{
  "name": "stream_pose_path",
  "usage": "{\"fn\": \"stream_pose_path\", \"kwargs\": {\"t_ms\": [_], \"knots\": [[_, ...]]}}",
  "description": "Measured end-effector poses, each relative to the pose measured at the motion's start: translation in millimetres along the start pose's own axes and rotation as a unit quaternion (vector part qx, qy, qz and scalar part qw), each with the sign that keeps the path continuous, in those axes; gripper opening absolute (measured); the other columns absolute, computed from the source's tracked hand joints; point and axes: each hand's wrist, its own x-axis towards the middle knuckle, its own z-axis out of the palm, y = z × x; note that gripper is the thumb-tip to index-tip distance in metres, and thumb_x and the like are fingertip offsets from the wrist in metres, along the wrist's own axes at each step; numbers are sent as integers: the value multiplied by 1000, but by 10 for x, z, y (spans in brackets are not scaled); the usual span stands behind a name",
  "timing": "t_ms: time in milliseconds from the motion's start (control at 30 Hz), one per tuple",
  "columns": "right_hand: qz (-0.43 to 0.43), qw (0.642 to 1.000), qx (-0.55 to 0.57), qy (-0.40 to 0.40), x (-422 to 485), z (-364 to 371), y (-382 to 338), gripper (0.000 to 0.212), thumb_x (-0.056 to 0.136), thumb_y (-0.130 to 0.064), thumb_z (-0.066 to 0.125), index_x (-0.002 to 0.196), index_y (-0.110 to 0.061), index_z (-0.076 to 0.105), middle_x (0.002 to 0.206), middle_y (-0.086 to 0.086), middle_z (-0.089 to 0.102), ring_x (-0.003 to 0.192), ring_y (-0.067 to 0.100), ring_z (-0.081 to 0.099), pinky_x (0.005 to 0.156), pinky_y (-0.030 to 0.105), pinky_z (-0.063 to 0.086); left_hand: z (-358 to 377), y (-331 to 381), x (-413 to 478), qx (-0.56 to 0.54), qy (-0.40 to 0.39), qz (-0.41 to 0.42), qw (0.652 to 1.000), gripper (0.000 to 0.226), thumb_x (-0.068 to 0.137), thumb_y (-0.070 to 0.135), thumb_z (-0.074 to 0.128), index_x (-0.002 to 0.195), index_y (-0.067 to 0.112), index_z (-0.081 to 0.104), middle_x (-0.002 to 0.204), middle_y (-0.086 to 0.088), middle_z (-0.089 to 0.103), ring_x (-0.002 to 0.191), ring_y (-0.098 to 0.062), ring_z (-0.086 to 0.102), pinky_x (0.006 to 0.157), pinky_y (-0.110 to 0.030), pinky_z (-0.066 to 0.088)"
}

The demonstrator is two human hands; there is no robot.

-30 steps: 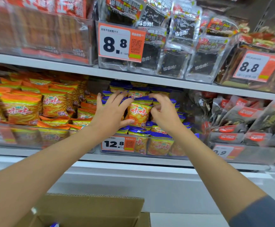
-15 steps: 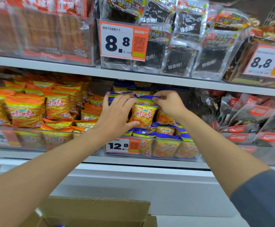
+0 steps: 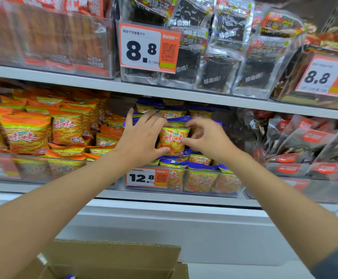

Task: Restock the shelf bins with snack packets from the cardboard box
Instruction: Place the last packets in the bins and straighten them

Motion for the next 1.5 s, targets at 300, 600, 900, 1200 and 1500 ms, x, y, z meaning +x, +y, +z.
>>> {"fn": "stream_pose_path", "kwargs": {"t_ms": [300,600,900,1200,1500], "knots": [[90,977,-14,192,-245,120,388,65,79,-23,74,136,-20,42,129,5,43,117,23,47,93,31,43,26,-16,-35,5,-1,5,1000,68,79,65,59,132,25,43,147,5,43,141,-18,33,116,-62,6],[163,971,141,104,-13,193,410,102,61,-31,83,142,-32,22,126,7,54,112,24,58,96,43,50,65,33,-47,24,6,-7,1000,70,82,63,56,136,22,42,151,3,39,135,-18,40,116,-61,10],[118,974,87,170,-44,128,439,81,74,-27,83,141,-23,37,134,8,42,118,21,49,92,26,39,80,27,-53,31,1,-8,999,72,82,64,56,138,23,40,156,4,33,138,-17,37,117,-59,7],[93,992,21,84,-102,126,422,81,79,-36,77,146,-28,32,147,7,29,133,23,38,107,34,37,72,33,-54,19,17,-5,1000,71,79,64,60,135,22,45,152,1,38,140,-18,34,117,-61,5],[16,988,-56,140,-707,169,23,44,82,-19,70,123,-16,57,123,3,48,117,19,45,97,33,42,-267,245,-271,-26,79,-20,996,57,82,43,68,131,19,52,131,-4,56,120,-25,51,99,-43,35]]}}
